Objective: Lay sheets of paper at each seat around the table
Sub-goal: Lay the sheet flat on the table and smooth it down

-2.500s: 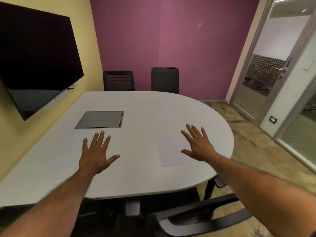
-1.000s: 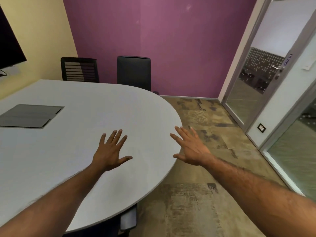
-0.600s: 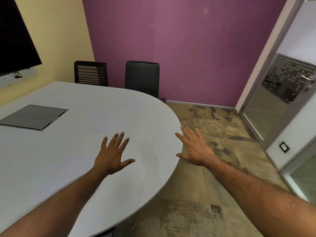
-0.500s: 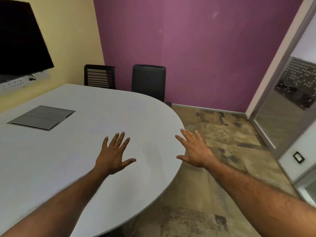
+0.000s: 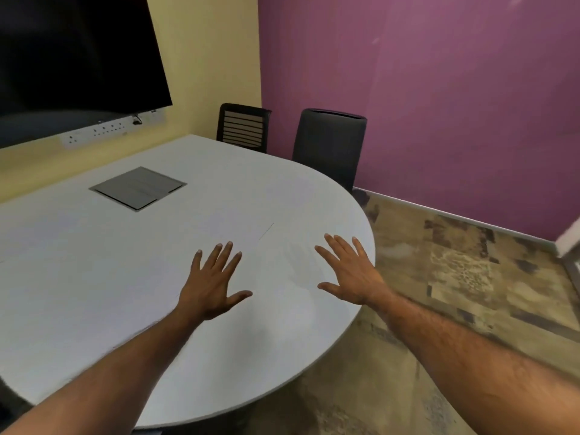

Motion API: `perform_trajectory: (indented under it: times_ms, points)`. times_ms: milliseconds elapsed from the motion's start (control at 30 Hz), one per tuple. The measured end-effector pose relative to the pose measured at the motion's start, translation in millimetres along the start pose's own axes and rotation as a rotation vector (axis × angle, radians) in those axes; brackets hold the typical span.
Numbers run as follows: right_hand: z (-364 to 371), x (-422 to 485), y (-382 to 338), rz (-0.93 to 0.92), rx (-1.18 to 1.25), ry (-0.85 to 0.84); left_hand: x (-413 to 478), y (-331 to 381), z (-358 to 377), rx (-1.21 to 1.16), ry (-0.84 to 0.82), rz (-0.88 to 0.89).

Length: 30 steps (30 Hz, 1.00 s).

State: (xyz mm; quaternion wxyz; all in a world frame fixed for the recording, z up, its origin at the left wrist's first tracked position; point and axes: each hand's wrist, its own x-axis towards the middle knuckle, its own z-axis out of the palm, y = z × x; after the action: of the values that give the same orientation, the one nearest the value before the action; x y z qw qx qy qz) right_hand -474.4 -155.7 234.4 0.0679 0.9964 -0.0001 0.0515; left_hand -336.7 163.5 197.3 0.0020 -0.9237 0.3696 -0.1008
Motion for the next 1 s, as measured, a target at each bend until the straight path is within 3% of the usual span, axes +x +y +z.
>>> perform_trajectory:
  times_ms: [500, 833, 1000]
  points:
    - [82, 201, 104, -0.167, 0.018, -0.131, 162, -47, 104, -0.084, -0.126, -0.267]
    - [150, 344, 124, -0.386, 0.062, -0.189, 212, -74, 139, -0.065, -0.228, -0.510]
    - [196, 405, 121, -0.428, 0.130, -0.336, 225, -67, 160, -0.055, -0.293, -0.653]
